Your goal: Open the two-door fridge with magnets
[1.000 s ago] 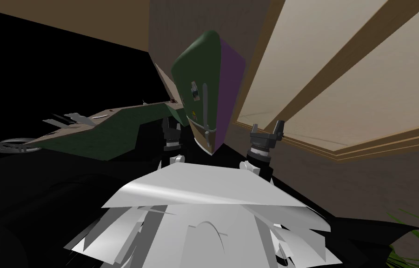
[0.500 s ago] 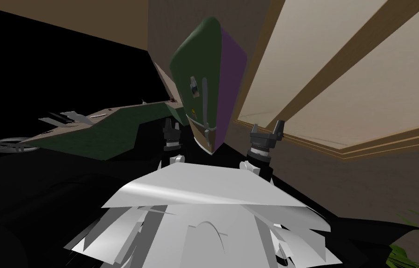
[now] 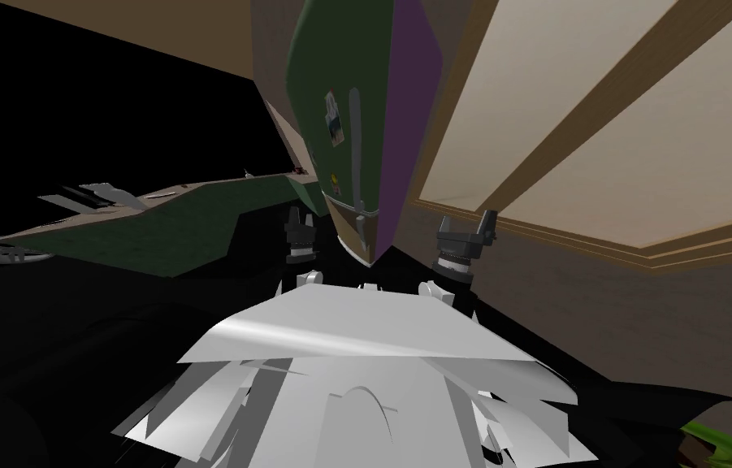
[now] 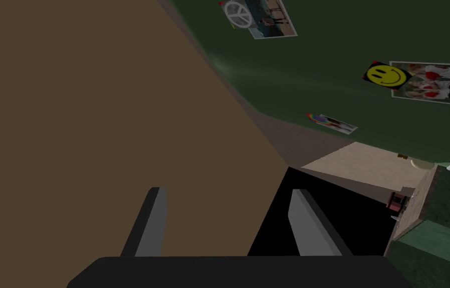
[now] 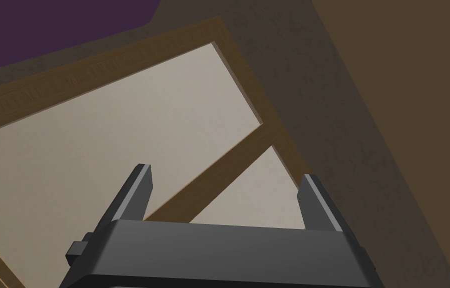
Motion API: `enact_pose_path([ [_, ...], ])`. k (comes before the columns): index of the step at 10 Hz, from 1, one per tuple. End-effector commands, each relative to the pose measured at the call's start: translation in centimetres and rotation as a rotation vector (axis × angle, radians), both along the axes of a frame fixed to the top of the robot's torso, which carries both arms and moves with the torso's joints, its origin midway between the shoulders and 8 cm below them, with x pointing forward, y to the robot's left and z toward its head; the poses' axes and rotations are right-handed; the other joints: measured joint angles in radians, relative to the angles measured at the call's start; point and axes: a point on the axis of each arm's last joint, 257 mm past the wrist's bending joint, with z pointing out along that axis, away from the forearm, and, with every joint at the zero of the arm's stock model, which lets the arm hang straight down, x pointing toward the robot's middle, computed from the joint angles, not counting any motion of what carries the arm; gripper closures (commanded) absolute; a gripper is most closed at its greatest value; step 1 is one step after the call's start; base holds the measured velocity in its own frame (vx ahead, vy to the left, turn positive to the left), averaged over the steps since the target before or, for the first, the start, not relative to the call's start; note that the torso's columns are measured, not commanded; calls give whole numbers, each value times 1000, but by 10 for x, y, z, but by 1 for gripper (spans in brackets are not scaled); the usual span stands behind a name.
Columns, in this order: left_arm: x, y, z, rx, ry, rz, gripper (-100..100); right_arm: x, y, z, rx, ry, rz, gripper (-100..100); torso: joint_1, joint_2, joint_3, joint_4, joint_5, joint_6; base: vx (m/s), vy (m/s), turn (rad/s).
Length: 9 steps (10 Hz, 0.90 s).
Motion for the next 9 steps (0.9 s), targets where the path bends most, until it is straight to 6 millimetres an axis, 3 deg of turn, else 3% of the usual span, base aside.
enact_pose_path([
  [1,4,-7,-3,48,26,-24,-100,0,0,0,0,1,0,0,0,33,-69,33,0,0,25,-6,-35],
  [9,25,-16,-28,141,184,-53,-100,0,0,0,0,1,0,0,0,47,-93,47,0,0,57,-17,-66],
])
